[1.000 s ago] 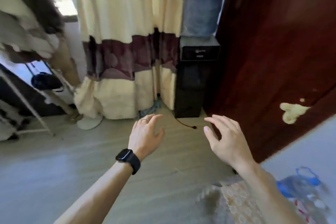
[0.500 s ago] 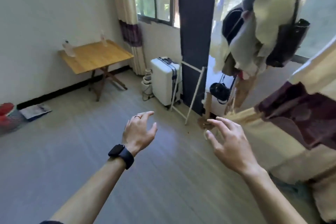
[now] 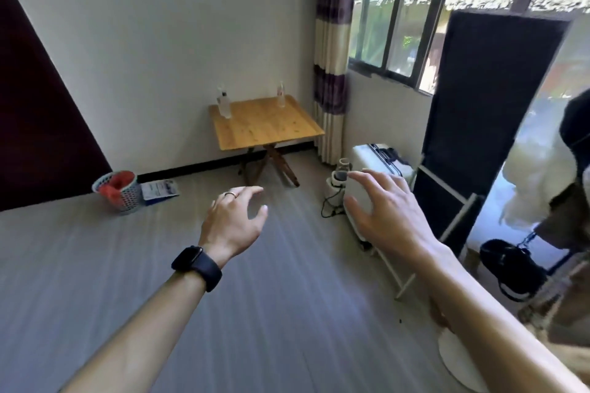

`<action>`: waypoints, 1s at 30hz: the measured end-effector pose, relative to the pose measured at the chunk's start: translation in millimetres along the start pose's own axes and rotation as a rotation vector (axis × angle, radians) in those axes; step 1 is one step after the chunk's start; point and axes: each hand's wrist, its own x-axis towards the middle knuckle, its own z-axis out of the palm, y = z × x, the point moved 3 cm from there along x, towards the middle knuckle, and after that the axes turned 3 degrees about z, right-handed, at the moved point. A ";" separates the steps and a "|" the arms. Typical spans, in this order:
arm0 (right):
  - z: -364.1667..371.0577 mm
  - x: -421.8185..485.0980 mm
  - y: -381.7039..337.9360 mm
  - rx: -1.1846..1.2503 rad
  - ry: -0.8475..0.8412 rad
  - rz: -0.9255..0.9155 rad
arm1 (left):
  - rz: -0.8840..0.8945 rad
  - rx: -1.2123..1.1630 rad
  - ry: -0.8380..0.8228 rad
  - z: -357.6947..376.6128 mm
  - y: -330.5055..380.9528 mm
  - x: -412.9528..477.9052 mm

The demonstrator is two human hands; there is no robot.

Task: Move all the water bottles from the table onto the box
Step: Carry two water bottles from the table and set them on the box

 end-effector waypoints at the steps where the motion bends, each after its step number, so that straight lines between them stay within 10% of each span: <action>1: 2.3 23.4 4.0 0.012 0.001 -0.022 | -0.019 0.005 0.030 -3.7 0.1 17.3; 30: 304.2 617.0 -12.2 0.217 -0.118 -0.053 | -0.194 -0.139 0.040 94.9 -259.4 595.9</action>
